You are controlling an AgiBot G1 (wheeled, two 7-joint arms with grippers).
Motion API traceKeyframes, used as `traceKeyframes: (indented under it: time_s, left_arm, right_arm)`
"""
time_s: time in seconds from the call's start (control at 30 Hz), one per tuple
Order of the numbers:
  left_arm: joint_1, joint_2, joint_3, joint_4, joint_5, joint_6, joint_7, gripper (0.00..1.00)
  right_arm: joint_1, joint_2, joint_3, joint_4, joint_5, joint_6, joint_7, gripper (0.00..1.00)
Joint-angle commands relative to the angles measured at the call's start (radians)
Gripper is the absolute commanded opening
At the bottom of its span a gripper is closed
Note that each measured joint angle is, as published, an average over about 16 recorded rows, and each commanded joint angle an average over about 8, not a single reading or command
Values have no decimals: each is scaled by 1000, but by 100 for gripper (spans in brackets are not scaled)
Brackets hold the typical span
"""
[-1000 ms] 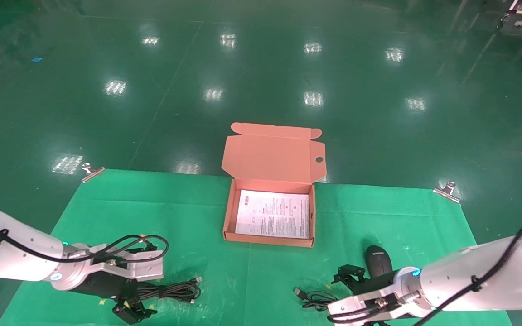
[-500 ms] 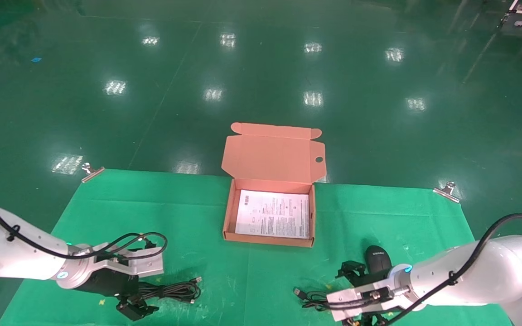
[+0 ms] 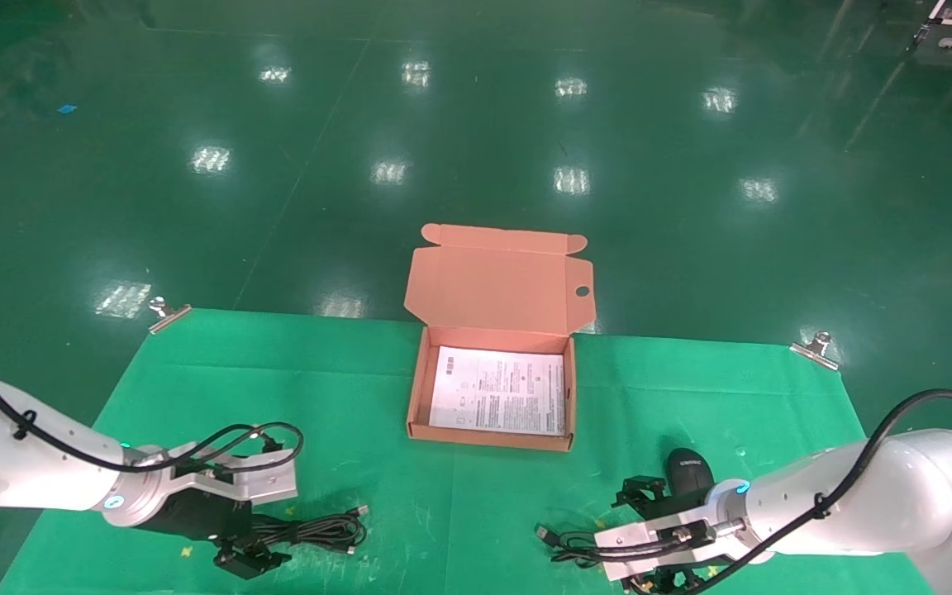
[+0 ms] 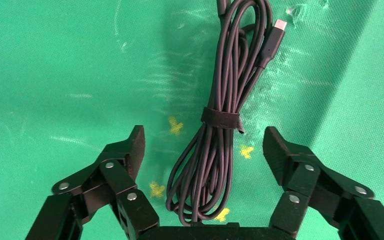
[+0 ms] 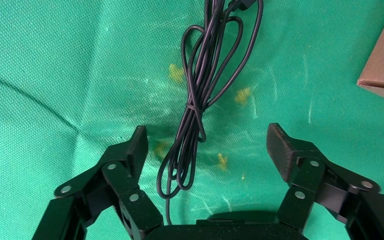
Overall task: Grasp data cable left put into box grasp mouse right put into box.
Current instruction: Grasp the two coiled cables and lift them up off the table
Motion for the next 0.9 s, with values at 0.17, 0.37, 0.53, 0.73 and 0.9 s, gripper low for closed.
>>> traceKeyframes:
  time_s: [0.17, 0.37, 0.53, 0.73, 0.9]
  left_arm:
    - [0, -3, 1, -9, 1, 3, -4, 0]
    - [1, -4, 1, -13, 2, 5, -6, 0]
    - [1, -4, 1, -16, 2, 6, -6, 0]
    - [1, -5, 2, -18, 2, 7, -7, 0]
    - [2, -5, 2, -18, 3, 7, -7, 0]
  right_arm:
    - [0, 2, 1, 4, 2, -3, 0, 0]
    - [0, 3, 1, 7, 4, -5, 0, 0]
    - [0, 4, 1, 8, 4, -6, 0, 0]
    - [0, 4, 2, 9, 5, -7, 0, 0]
    - [0, 4, 2, 9, 5, -7, 0, 0]
